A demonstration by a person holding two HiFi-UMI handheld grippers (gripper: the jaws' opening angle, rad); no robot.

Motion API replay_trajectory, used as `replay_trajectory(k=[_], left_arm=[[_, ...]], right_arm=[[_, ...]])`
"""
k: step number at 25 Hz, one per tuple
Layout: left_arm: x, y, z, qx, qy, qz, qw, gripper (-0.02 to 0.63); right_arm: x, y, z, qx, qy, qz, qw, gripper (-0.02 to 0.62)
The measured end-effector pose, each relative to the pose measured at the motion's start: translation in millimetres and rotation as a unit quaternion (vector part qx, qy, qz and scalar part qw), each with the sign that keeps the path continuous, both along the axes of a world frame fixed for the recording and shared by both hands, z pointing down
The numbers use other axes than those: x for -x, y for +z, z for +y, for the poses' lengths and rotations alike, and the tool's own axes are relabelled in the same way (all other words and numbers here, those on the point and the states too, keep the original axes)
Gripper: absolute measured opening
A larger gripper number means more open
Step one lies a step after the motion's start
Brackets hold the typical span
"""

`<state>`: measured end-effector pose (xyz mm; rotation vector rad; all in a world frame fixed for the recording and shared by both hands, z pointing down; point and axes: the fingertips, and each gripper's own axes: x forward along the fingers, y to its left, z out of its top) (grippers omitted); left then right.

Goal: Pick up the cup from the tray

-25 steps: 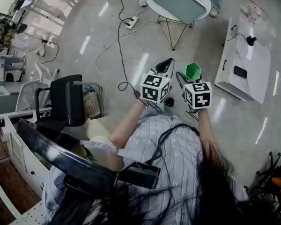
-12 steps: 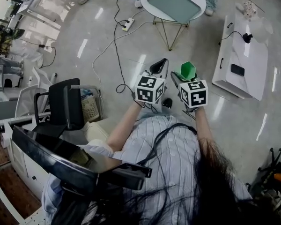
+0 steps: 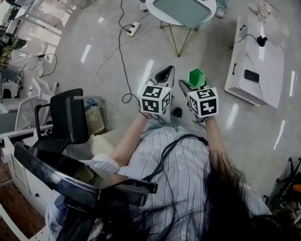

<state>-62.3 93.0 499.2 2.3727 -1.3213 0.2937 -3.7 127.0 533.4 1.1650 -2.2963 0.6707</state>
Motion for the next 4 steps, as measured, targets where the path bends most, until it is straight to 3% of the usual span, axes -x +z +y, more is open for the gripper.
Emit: replay_trajectory(k=[4], left_arm=[[-0.2,0.3,-3.7,0.002,0.000,0.000,1.0000,0.015]], right_arm=[[-0.5,1.3,-3.9,0.004,-0.001,0.001,1.000,0.288]])
